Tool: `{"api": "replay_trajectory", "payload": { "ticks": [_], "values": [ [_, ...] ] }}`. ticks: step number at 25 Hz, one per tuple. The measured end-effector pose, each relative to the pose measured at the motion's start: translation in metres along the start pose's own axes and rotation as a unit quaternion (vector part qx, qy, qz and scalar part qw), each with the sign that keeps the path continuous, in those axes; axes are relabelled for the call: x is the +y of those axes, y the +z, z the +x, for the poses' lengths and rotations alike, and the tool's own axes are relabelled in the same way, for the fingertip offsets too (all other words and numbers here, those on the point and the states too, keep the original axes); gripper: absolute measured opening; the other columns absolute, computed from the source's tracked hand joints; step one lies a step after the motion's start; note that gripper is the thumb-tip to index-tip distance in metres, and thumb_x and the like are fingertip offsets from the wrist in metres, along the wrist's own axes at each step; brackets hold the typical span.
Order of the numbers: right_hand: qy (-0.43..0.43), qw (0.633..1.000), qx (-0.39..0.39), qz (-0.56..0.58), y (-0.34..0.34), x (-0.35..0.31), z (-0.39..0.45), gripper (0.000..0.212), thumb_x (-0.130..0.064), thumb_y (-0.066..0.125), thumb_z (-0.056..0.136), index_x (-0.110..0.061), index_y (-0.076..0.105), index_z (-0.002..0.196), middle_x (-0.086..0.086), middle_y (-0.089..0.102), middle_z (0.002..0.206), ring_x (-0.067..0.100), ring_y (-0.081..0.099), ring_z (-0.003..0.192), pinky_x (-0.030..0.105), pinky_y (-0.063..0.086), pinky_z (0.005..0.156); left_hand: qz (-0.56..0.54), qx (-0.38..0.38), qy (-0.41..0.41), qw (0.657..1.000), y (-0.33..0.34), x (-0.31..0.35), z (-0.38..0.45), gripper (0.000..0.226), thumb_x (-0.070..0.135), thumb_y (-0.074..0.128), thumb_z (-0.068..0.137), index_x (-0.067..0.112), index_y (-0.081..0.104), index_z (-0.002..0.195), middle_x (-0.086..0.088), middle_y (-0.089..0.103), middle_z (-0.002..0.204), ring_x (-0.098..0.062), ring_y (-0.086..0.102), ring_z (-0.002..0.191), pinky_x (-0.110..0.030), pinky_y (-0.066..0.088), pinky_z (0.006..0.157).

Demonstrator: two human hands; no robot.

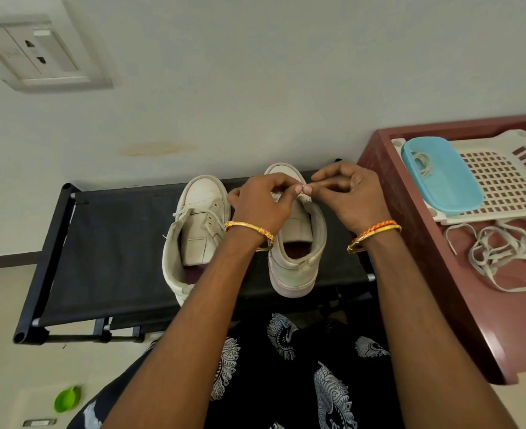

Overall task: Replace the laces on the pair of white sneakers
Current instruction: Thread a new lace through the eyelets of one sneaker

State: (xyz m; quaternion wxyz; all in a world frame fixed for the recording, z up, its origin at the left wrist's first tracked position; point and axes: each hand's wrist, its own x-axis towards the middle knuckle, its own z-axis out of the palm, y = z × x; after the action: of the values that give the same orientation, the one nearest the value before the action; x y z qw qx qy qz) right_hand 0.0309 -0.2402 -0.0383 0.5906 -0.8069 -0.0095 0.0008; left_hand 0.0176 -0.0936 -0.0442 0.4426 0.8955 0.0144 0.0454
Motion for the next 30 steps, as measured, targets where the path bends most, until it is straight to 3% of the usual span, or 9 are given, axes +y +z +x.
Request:
{"api": "replay_trajectory", "payload": {
  "ticks": [3, 5, 7, 9, 13, 19, 24, 30],
  "values": [
    [0.006, 1.0, 0.01, -0.029, 0.003, 0.0, 0.001, 0.019, -0.02, 0.078, 0.076, -0.012, 0.068, 0.09, -0.003, 0.068, 0.079, 0.005, 0.063, 0.073, 0.015, 0.049, 0.067, -0.013, 0.029, -0.027, 0.999, -0.001, -0.002, 0.0, 0.009, 0.034, 0.066, 0.084, 0.03, 0.073, 0.086, 0.022, 0.061, 0.074, -0.008, 0.062, 0.087, -0.051, 0.042, 0.091],
    [0.026, 0.994, -0.033, -0.104, 0.005, 0.003, -0.001, 0.022, -0.028, 0.074, 0.079, -0.015, 0.068, 0.095, -0.004, 0.065, 0.085, 0.007, 0.06, 0.08, 0.021, 0.05, 0.071, -0.02, 0.055, -0.051, 0.997, 0.001, 0.0, -0.001, 0.007, 0.033, 0.067, 0.082, 0.029, 0.073, 0.082, 0.02, 0.06, 0.071, -0.01, 0.062, 0.086, -0.05, 0.042, 0.092],
    [0.032, 0.975, -0.065, -0.208, 0.01, 0.006, -0.004, 0.021, -0.027, 0.071, 0.08, -0.018, 0.066, 0.099, -0.001, 0.065, 0.094, 0.014, 0.06, 0.088, 0.031, 0.053, 0.079, -0.012, 0.043, -0.054, 0.998, 0.005, 0.004, -0.003, 0.007, 0.031, 0.066, 0.082, 0.028, 0.072, 0.083, 0.016, 0.063, 0.076, -0.012, 0.06, 0.089, -0.045, 0.039, 0.096],
    [0.031, 0.965, -0.045, -0.257, 0.015, 0.004, -0.006, 0.019, -0.019, 0.065, 0.082, -0.018, 0.067, 0.101, 0.003, 0.066, 0.101, 0.021, 0.06, 0.094, 0.041, 0.053, 0.085, 0.056, 0.019, -0.051, 0.997, 0.01, 0.009, -0.008, 0.012, 0.032, 0.062, 0.085, 0.027, 0.072, 0.09, 0.011, 0.067, 0.089, -0.012, 0.057, 0.098, -0.036, 0.029, 0.096],
    [0.067, 0.954, -0.021, -0.29, 0.022, -0.001, -0.005, 0.022, -0.019, 0.061, 0.086, -0.014, 0.068, 0.106, 0.009, 0.067, 0.103, 0.025, 0.062, 0.095, 0.036, 0.052, 0.085, 0.132, 0.025, -0.054, 0.989, 0.015, 0.008, -0.007, 0.017, 0.033, 0.057, 0.09, 0.028, 0.071, 0.099, 0.005, 0.069, 0.099, -0.016, 0.052, 0.106, -0.035, 0.022, 0.09],
    [0.103, 0.975, -0.003, -0.195, 0.006, 0.006, -0.004, 0.015, -0.025, 0.07, 0.082, -0.017, 0.072, 0.094, -0.002, 0.066, 0.087, 0.013, 0.06, 0.086, 0.027, 0.047, 0.077, 0.201, 0.021, -0.047, 0.978, 0.017, 0.006, -0.004, 0.02, 0.033, 0.054, 0.09, 0.027, 0.07, 0.1, 0.002, 0.068, 0.094, -0.018, 0.052, 0.103, -0.034, 0.023, 0.083],
    [0.153, 0.982, -0.034, -0.103, 0.004, 0.01, 0.0, 0.016, -0.013, 0.068, 0.082, -0.014, 0.072, 0.097, -0.003, 0.066, 0.086, 0.017, 0.062, 0.092, 0.031, 0.051, 0.082, 0.188, 0.012, -0.044, 0.981, 0.019, 0.003, -0.002, 0.022, 0.032, 0.054, 0.091, 0.025, 0.07, 0.104, 0.0, 0.068, 0.101, -0.018, 0.054, 0.104, -0.036, 0.03, 0.091],
    [0.204, 0.978, -0.043, -0.032, -0.001, 0.008, 0.002, 0.011, -0.007, 0.068, 0.082, -0.014, 0.071, 0.09, 0.003, 0.067, 0.087, 0.022, 0.063, 0.086, 0.039, 0.056, 0.076, 0.206, -0.006, -0.025, 0.978, 0.025, 0.005, 0.001, 0.023, 0.034, 0.052, 0.092, 0.026, 0.07, 0.103, 0.001, 0.068, 0.098, -0.018, 0.052, 0.102, -0.035, 0.028, 0.086]
  ]
}}
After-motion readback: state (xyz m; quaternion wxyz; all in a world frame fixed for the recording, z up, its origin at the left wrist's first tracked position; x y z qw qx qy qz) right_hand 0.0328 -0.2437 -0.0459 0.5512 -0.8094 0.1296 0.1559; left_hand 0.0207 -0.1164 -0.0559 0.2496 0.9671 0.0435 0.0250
